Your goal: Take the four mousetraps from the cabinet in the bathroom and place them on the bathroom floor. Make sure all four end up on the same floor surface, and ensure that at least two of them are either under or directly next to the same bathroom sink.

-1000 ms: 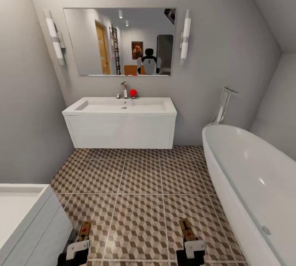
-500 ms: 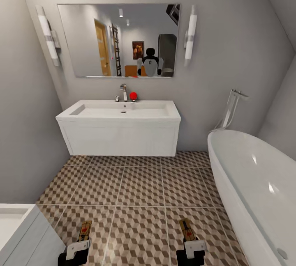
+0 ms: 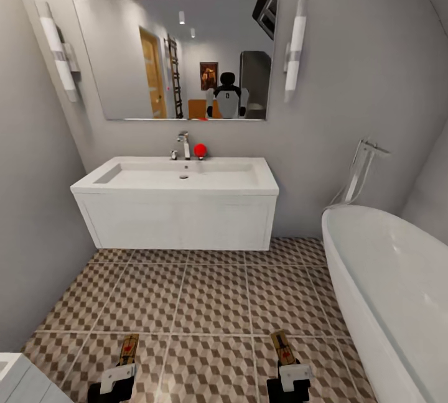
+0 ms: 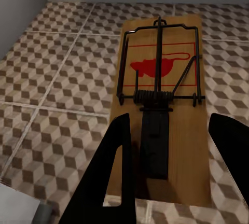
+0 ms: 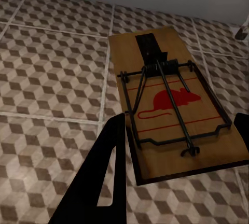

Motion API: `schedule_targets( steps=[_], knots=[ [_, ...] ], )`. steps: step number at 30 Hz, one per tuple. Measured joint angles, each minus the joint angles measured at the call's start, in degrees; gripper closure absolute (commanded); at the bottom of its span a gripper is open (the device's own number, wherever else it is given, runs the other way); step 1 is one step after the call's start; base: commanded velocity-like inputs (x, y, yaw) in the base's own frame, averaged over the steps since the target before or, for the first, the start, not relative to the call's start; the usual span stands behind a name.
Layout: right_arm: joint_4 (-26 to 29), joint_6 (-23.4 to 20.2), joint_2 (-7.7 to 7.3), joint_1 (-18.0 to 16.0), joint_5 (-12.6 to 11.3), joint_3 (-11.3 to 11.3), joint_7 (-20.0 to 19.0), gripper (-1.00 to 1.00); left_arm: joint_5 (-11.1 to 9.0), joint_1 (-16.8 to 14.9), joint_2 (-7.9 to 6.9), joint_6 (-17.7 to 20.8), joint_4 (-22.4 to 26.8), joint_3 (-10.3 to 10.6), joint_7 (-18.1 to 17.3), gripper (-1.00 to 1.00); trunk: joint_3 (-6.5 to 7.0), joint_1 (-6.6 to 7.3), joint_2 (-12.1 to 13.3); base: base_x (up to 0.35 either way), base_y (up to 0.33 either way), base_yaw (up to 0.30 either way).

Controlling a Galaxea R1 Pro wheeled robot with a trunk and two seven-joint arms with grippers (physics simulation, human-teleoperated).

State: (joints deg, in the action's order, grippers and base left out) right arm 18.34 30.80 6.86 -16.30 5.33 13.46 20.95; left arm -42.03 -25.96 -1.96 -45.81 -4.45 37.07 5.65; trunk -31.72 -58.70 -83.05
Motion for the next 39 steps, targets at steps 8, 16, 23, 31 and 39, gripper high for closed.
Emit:
schedule_targets(
  steps=[8, 16, 23, 31, 39],
  knots=[
    [0.00, 0.00, 0.00, -0.01, 0.00, 0.00, 0.00, 1.00, 0.00, 0.00, 0.00, 0.00, 0.00, 0.00, 0.00, 1.00, 0.00, 0.00, 0.00, 0.332, 0.000, 0.000],
    [-0.01, 0.00, 0.00, 0.00, 0.00, 0.00, 0.00, 1.00, 0.00, 0.00, 0.00, 0.00, 0.00, 0.00, 0.00, 1.00, 0.00, -0.01, 0.00, 0.262, 0.000, 0.000],
    [-0.09, 0.00, 0.00, -0.01, 0.01, 0.00, 0.00, 1.00, -0.01, 0.00, 0.00, 0.00, 0.00, 0.00, 0.00, 1.00, 0.00, -0.04, 0.00, 0.027, 0.000, 0.000],
    [-0.24, -0.08, -0.01, 0.00, 0.01, 0.01, -0.21, 1.00, 0.00, 0.00, 0.00, 0.00, 0.00, 0.00, -0.06, 1.00, 0.00, -0.04, 0.00, 0.000, 0.000, 0.000],
    [0.46, -1.34, 0.22, 0.00, 0.24, -0.03, -0.36, 1.00, 0.01, 0.02, 0.03, 6.93, 0.30, -0.01, -0.05, 1.00, 0.00, -0.04, 0.00, 0.000, 0.000, 0.000]
  ],
)
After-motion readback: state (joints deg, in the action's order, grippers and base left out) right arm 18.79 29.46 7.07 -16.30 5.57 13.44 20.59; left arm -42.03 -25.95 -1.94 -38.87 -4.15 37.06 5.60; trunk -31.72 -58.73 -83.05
